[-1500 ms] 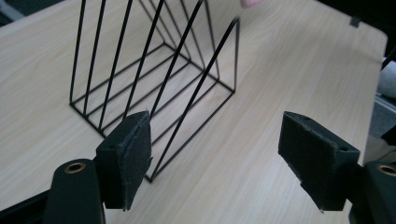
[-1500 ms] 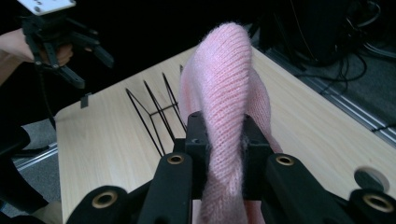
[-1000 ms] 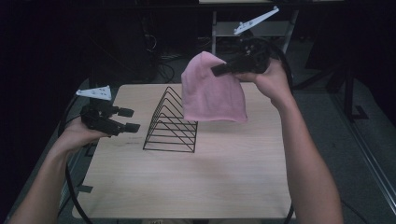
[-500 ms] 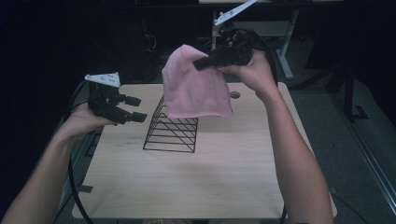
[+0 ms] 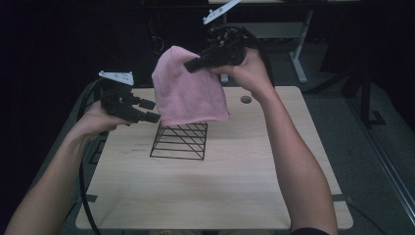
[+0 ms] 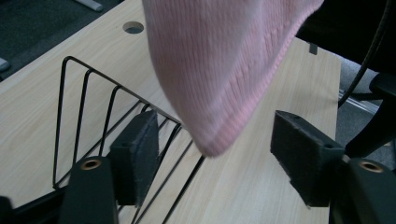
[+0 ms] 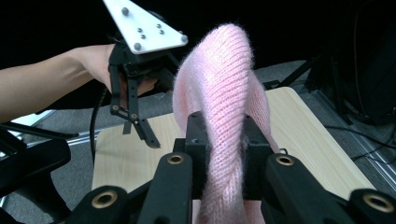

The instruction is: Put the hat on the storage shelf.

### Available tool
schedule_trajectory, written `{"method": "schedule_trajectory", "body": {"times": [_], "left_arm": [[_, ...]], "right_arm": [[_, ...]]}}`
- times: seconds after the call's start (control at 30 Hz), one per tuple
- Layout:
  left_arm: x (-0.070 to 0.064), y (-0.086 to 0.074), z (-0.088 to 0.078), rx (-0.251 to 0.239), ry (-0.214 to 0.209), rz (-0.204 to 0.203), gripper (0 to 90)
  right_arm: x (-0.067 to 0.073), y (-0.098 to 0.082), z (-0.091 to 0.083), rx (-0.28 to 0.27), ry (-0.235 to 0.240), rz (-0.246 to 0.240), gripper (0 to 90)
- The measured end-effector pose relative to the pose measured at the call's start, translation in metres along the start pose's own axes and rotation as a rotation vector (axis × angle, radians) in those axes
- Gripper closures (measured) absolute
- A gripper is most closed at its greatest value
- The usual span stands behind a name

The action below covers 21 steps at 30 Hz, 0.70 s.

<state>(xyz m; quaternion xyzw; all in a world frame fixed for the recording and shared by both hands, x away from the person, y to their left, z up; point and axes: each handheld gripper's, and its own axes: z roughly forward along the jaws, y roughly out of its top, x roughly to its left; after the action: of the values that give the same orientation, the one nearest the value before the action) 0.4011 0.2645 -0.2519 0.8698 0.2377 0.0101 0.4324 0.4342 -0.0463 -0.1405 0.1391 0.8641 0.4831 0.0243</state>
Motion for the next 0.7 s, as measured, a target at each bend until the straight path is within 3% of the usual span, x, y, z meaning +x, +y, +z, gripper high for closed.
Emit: {"method": "schedule_trajectory", "body": {"times": [0.1,0.23,0.47,0.7], "left_arm": [[0.005,0.000,-0.001,-0.007,-0.012,-0.034,41.0],[0.011,-0.002,-0.001,-0.001,-0.019,-0.049,50.9],[0.018,-0.005,-0.007,-0.018,-0.009,-0.048,79.9],[0.023,-0.006,-0.011,-0.023,0.054,-0.042,82.7]], "right_arm": [[0.000,0.005,0.007,0.001,0.012,-0.006,77.4],[0.002,0.011,0.012,-0.011,0.019,-0.005,77.4],[0.001,0.016,0.019,-0.026,0.020,-0.017,77.4],[-0.005,0.013,0.024,-0.037,0.007,-0.006,77.4]]}}
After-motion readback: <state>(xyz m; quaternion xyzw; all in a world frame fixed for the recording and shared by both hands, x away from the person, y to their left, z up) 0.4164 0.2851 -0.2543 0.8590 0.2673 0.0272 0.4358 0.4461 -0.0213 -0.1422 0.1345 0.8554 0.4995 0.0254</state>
